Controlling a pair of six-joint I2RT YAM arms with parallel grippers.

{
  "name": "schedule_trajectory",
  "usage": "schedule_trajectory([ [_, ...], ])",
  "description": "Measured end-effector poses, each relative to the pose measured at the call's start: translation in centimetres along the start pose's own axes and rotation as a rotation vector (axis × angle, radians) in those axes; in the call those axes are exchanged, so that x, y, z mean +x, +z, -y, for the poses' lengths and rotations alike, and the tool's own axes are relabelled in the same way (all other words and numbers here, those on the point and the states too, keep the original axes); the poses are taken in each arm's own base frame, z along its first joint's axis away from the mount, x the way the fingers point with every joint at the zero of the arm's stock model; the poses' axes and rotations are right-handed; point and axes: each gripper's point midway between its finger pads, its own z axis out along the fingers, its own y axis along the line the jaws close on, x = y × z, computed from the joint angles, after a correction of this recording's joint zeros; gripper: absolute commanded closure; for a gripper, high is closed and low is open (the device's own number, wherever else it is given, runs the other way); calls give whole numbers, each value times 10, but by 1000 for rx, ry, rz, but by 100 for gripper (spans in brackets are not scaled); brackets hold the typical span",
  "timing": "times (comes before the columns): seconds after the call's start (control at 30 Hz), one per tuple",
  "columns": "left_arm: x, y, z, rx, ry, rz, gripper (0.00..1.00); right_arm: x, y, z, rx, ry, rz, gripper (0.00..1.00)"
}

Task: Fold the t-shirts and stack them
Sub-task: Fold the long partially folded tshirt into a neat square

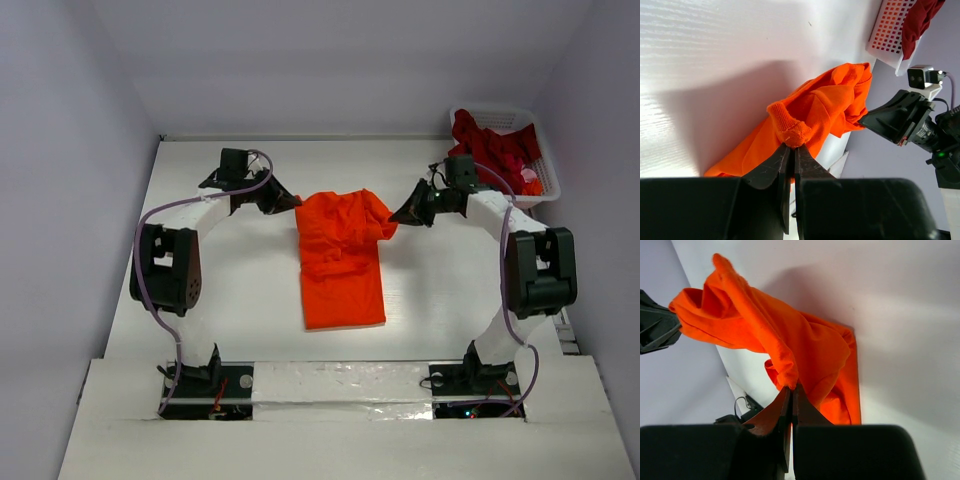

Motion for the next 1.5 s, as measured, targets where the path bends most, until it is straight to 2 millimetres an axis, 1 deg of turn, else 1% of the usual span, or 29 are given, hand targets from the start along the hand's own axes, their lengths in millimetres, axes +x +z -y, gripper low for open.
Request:
schedule_trajectory([
  [0.17,5,-5,5,2,10,-3,100,3,-12,-12,-25,-24,17,100],
  [0.33,11,-16,9,7,17,5,100,8,-24,-22,-46,-51,35,100],
  [0.53,17,-26,13,4,28,6,100,20,-28,-16,-38,-46,23,100],
  [0.73,27,-33,10,-11,25,-2,100,32,-31,-11,-26,-34,7,100],
  [1.07,49,-47,-2,-34,12,-9,100,51,-42,-14,-31,-57,1,100],
  [1.17,54,-49,-3,-36,15,-13,100,54,-43,-16,-33,-66,-1,100],
  [1.27,55,-49,-3,-39,13,-14,100,55,-44,-16,-32,-68,-3,100],
  [1.5,65,-50,-2,-41,21,-29,100,68,-44,-7,-18,-50,-24,100],
])
